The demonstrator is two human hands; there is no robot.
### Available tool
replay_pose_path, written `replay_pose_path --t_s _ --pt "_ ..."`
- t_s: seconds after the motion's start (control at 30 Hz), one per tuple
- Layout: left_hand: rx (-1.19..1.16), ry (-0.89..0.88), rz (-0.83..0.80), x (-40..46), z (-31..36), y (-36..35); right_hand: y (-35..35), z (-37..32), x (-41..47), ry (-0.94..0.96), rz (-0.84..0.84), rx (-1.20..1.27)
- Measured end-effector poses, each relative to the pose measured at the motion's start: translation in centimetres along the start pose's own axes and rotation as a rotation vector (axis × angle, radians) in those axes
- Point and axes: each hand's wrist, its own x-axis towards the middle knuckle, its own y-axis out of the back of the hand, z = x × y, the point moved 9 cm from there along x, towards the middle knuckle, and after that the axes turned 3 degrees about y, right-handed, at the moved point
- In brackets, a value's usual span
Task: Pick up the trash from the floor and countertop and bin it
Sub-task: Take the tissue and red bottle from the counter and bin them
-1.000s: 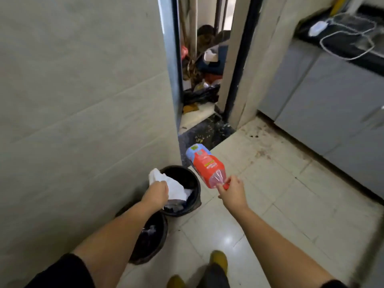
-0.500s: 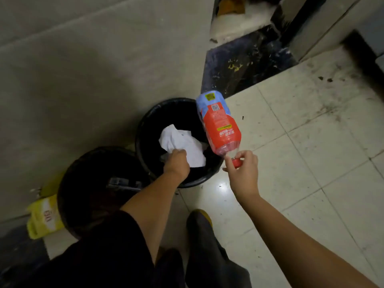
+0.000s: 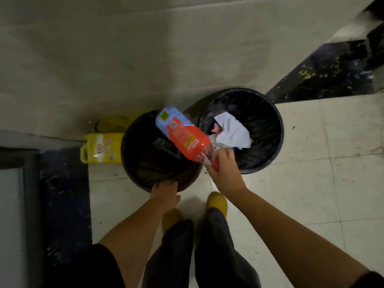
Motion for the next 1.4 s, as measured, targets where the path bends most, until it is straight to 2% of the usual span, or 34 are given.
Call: replay_pose_path --t_s 0.07,0.17,0.27,0.4,0.53,0.67,0.9,1.0,1.2,1.4 --pt "0.072 -0.006 -0.061 0.3 -3.0 -2.5 -4.6 -1.1 2.2 0.071 -0.158 -0.154" --pt "0.139 -0.041 0.037 1.5 -5.2 -3.6 -11.5 -1.1 5.3 0.164 -0.347 -0.414" --pt "0.179 -0.077 0.115 2.9 -5.5 -4.0 -17.4 1.1 7.3 0.136 -0.495 -0.615" --pt "0.201 -0.131 0.186 3.9 -5.5 -4.3 -19.9 5.0 8.3 -0.013 -0.551 -0.793" --pt "0.137 -0.087 0.181 3.0 -6.0 -3.4 -18.9 3.7 7.9 0.071 -0.572 -0.920" --pt "0.046 -0.071 0.198 -1.7 -5.9 0.5 -13.8 -0.4 5.9 0.045 -0.526 -0.885" --pt "-0.133 -0.089 0.338 -16.9 -4.7 14.3 0.4 -10.2 -2.9 -0.067 -0.392 -0.704" --pt "-0.079 -0.177 0.447 -24.0 -2.3 19.7 6.7 -13.7 -7.6 -0.138 -0.306 -0.610" --pt "0.047 -0.391 0.554 -35.4 6.6 26.2 19.2 -16.6 -17.3 -0.263 -0.021 -0.460" --pt "0.264 -0.636 0.547 -42.3 21.0 26.3 29.6 -11.3 -29.3 -0.414 0.238 -0.326"
